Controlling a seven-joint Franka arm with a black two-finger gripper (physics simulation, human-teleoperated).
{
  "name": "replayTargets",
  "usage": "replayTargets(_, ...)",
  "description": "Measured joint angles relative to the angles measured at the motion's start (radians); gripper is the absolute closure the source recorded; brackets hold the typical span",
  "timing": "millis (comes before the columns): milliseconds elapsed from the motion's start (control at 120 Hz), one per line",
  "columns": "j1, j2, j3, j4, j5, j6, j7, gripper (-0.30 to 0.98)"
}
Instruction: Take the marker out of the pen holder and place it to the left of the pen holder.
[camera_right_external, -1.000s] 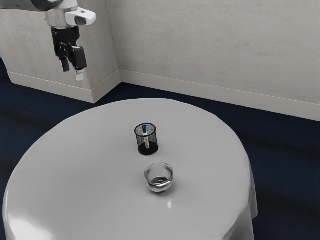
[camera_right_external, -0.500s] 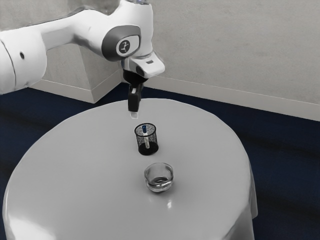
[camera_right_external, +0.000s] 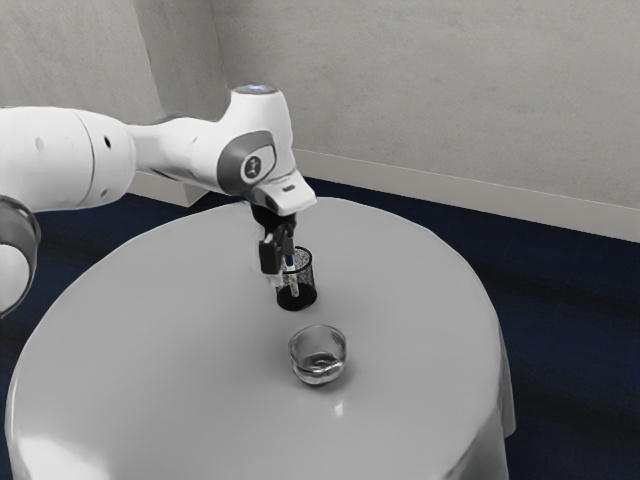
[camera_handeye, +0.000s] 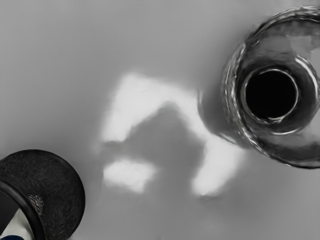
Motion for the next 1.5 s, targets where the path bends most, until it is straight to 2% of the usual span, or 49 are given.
replayTargets(158,0.000,0.021,-0.025,0.068,-0.001,0.042,0.042,0.01)
replayTargets(275,0.017,0.099,-0.026,0.144,-0.004,0.065,0.062,0.01)
replayTargets(542,0.024,0.112,-0.018,0.111,-0.001,0.115,0.078,0.07)
replayTargets(758,0.068,0.114,-0.015,0.077,0.004,0.152,0.088,0.18)
replayTargets(1075,0.070,0.107,-0.008,0.056,0.000,0.175,0.097,0.39)
replayTargets(1500,0.062,0.099,-0.016,0.053,-0.008,0.186,0.099,0.53)
